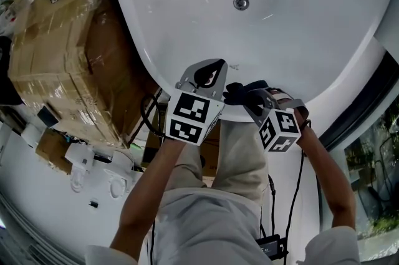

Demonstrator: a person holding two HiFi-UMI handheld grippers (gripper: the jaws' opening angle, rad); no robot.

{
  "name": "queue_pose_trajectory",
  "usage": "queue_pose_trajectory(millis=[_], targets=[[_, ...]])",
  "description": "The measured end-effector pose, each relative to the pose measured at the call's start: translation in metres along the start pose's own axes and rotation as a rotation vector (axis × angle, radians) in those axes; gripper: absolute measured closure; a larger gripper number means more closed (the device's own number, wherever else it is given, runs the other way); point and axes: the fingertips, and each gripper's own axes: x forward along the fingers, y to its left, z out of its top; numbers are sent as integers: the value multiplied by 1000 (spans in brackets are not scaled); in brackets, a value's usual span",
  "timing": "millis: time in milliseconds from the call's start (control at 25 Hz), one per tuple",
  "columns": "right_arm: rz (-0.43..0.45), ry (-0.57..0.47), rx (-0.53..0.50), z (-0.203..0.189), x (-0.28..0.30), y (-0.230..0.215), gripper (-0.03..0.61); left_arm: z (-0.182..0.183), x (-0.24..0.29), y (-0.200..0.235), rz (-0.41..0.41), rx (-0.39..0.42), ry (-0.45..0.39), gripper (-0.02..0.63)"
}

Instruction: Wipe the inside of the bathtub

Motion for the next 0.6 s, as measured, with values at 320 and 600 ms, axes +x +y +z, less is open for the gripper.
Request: queue_pose_trajectory(millis=[320, 600], targets=[[87, -34, -7, 24, 11, 37, 529, -8, -4, 5, 10, 4, 7, 615], [142, 12, -6, 17, 35, 47, 529, -15, -5, 10, 11, -5, 10, 615]])
